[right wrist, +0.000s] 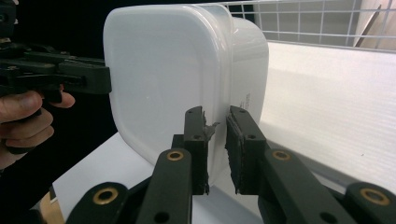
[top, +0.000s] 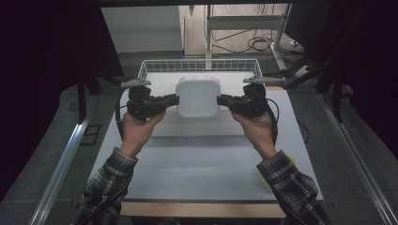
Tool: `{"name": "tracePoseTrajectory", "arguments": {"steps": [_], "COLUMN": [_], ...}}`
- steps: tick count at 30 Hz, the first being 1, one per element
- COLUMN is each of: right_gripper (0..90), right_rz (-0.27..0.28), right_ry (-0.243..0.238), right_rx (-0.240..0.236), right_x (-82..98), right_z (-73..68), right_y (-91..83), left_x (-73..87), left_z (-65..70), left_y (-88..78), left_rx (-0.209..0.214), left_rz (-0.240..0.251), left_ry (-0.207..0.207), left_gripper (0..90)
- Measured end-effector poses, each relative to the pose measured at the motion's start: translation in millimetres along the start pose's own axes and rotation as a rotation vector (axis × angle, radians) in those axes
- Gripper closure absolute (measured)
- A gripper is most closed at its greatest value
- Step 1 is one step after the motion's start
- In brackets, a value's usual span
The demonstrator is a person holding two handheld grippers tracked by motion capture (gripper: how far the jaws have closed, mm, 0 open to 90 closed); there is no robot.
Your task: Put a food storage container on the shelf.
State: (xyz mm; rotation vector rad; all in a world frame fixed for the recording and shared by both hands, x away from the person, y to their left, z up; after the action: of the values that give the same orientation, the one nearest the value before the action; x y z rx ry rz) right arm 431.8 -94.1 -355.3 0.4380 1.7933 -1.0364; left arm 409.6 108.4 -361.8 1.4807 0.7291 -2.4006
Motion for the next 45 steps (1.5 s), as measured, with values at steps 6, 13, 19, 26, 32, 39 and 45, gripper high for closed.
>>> {"name": "tracePoseTrajectory", "arguments": {"steps": [6, 13, 19, 26, 32, 39, 45], "right_gripper": [78.8, 77.4, 73.2, 69.6, 65.9, 62.5, 62.6], "right_rz": [-0.011, 0.001, 0.018, 0.02, 0.027, 0.035, 0.044], "right_ry": [0.017, -0.003, -0.027, -0.031, -0.037, -0.071, -0.061], "right_rx": [-0.016, -0.003, 0.024, 0.048, 0.059, 0.106, 0.122], "right_x": [-4.7, -9.5, -15.1, -20.5, -22.5, -25.6, -31.4], "right_z": [2.3, -0.4, -0.7, 0.5, 0.9, 1.8, 5.8], "right_y": [1.6, 4.0, 9.1, 15.0, 17.9, 23.8, 29.4], "left_x": [-4.3, -4.8, -8.9, -12.5, -15.1, -19.8, -26.3], "left_z": [-4.4, -10.2, -13.9, -18.2, -20.9, -25.8, -32.5], "left_y": [0.1, 1.5, 4.4, 7.7, 9.4, 13.0, 16.7], "left_rx": [0.021, 0.005, -0.013, -0.02, -0.023, -0.078, -0.096], "left_rz": [0.01, 0.016, 0.014, 0.019, 0.017, 0.002, 0.013], "left_ry": [-0.018, 0.027, 0.051, 0.063, 0.069, 0.122, 0.109], "left_gripper": [79.7, 76.3, 71.0, 67.8, 65.5, 62.7, 62.9]}}
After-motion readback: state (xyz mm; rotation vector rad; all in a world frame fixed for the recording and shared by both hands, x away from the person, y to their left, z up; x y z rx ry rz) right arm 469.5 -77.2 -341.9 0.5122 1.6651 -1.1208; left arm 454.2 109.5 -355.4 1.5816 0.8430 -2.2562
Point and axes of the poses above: each handheld gripper's, and its own axes: y roughly forward along the jaws, x roughly out of its underside, z roughly to its right, the point moved 8 cm from there along y, roughly forward along the jaws, and after that the axes turned 13 degrees about x, right-handed, at the moved point
